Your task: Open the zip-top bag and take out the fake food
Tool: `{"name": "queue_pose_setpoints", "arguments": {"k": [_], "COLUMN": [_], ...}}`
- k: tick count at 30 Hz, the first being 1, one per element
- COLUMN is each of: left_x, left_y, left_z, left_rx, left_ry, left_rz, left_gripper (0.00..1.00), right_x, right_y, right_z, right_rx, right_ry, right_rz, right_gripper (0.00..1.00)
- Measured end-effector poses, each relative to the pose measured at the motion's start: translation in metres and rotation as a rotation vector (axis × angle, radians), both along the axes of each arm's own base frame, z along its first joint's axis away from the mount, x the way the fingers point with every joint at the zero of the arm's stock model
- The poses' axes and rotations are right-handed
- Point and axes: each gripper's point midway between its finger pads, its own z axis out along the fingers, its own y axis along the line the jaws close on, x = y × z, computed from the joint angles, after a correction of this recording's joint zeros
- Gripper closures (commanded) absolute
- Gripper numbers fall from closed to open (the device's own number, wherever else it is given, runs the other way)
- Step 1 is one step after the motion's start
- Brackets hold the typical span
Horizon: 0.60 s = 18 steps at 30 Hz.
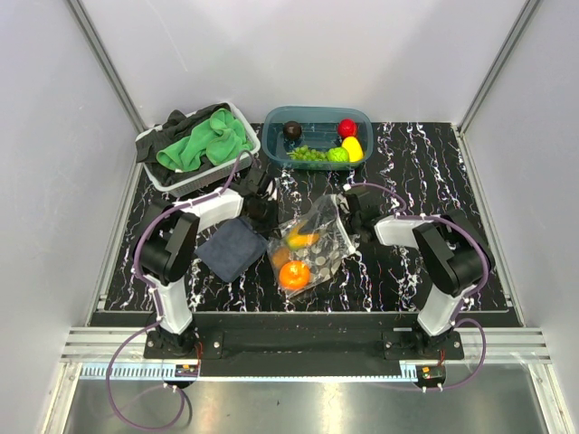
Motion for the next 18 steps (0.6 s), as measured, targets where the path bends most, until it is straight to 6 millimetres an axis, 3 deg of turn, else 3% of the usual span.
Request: {"name": "queue_pose_setpoints", "arguments": {"k": [3, 6, 7, 10, 11, 13, 15, 18], "left_x": [0.000, 0.000, -0.001, -0.001, -0.002, -0.002, -0.001, -0.002], "left_y": [-0.005, -0.011, -0.012, -0.013, -0.012, -0.011, -0.011, -0.015], "left_z": [0.003, 0.005, 0.006, 0.008, 0.010, 0.020, 0.039, 0.086], "left_rx": [-0.010, -0.020, -0.022, -0.019, -0.018, -0.020, -0.036, -0.111], "left_ry": [-0.005, -0.016, -0.018, -0.025, -0.031, -0.051, -0.087, -0.170], "left_rz": [-0.012, -0.031, -0.037, -0.051, -0.054, -0.058, -0.053, -0.040], "left_gripper": [1.00, 1.00, 0.99, 0.77, 0.65, 0.52, 0.36, 0.27], "right_x": [0.004, 0.012, 0.013, 0.014, 0.014, 0.012, 0.009, 0.006], "right_y": [0.002, 0.007, 0.008, 0.008, 0.008, 0.005, 0.001, -0.005], "right_z": [-0.006, -0.006, -0.007, -0.009, -0.009, -0.009, -0.002, 0.019], "right_rx": [0.002, 0.026, 0.031, 0.036, 0.034, 0.019, -0.004, -0.024], "right_ry": [0.013, 0.010, 0.012, 0.025, 0.027, 0.029, 0.014, -0.041], "right_rz": [-0.011, -0.024, -0.030, -0.041, -0.045, -0.044, -0.041, -0.033], "right_gripper": [0.13, 0.25, 0.39, 0.58, 0.65, 0.71, 0.80, 0.82]}}
